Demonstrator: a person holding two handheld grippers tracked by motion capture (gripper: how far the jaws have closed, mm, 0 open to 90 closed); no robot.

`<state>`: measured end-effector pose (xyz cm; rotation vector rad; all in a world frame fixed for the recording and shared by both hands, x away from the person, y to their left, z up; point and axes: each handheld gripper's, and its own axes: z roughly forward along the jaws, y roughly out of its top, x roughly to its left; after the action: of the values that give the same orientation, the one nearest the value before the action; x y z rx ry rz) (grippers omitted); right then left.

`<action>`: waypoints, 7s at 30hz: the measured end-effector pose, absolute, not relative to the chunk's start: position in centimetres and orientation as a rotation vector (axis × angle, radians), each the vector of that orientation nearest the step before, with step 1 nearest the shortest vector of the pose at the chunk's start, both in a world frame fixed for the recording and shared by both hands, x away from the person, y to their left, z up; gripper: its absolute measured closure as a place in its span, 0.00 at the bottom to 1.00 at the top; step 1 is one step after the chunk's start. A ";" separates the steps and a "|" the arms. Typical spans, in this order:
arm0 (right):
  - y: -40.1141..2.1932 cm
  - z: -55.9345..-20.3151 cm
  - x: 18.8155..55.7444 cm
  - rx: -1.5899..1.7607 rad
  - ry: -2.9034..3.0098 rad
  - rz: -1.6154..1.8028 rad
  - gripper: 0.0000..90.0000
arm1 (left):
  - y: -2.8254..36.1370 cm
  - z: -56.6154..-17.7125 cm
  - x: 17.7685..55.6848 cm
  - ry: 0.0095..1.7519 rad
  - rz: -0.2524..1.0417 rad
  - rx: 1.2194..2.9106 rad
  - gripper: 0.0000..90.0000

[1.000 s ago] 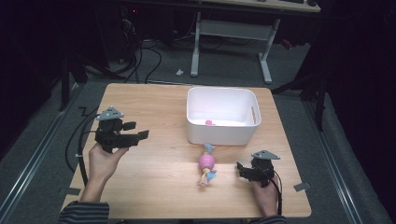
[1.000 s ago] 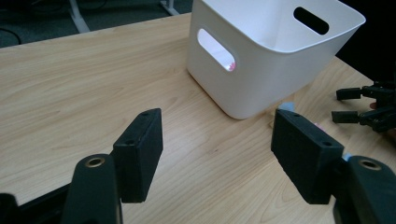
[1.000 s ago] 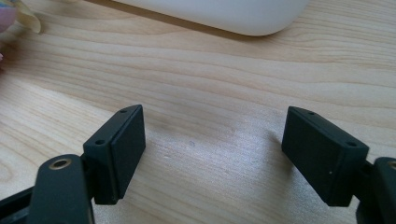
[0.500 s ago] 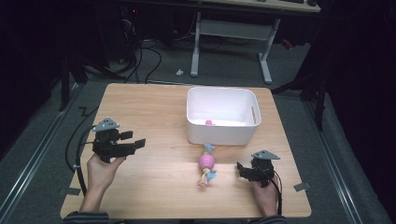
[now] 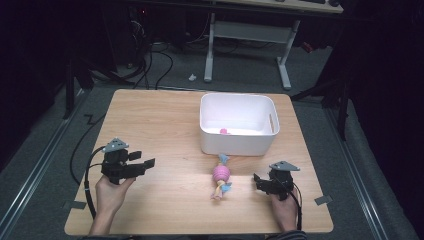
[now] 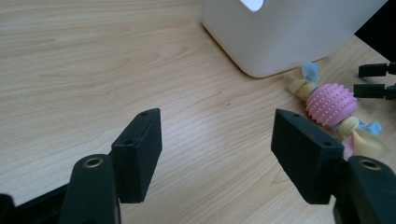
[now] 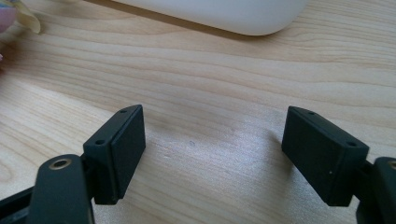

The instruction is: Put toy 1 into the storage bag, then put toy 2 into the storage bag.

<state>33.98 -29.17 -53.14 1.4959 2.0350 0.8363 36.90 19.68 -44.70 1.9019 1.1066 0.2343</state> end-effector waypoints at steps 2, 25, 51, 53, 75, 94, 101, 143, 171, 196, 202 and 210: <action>-29.2 -53.1 34.0 1.495 2.035 0.836 0.24 | 19.5 -45.3 36.8 1.108 0.244 1.913 0.37; -29.1 -53.1 33.9 1.492 2.038 0.844 0.27 | 17.7 -50.9 38.1 1.194 0.270 1.960 0.37; -28.8 -53.1 34.0 1.471 2.066 0.852 0.27 | 15.5 -53.6 38.8 1.160 0.498 2.053 0.31; -28.9 -53.0 33.9 1.473 2.078 0.849 0.31 | 15.5 -53.6 38.8 1.159 0.497 2.055 0.30; -26.3 -50.7 32.3 1.337 2.258 0.953 0.39 | 15.4 -53.6 38.9 1.163 0.502 2.055 0.30; -22.1 -48.2 32.3 1.206 2.351 1.010 0.37 | 15.4 -53.6 38.9 1.164 0.502 2.054 0.29; -20.5 -47.9 33.0 1.171 2.392 1.007 0.35 | 15.4 -53.6 38.9 1.164 0.502 2.054 0.30; -16.8 -49.1 35.7 1.211 2.464 0.825 0.37 | 15.4 -53.6 38.9 1.164 0.502 2.053 0.29; -22.0 -44.0 34.0 1.118 2.517 0.989 0.37 | 15.4 -53.6 38.9 1.163 0.502 2.054 0.29; -25.6 -37.1 34.5 1.041 2.390 1.003 0.37 | 15.4 -53.6 38.9 1.169 0.502 2.053 0.28; -26.4 -35.8 35.6 1.063 2.360 1.020 0.37 | 15.4 -53.6 39.0 1.182 0.503 2.054 0.24; -26.8 -34.7 37.3 1.071 2.350 1.023 0.38 | 15.4 -53.6 39.0 1.181 0.503 2.055 0.24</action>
<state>37.32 -26.77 -34.73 1.0712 2.3497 1.0232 39.02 15.41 -53.64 2.0546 1.1814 0.5035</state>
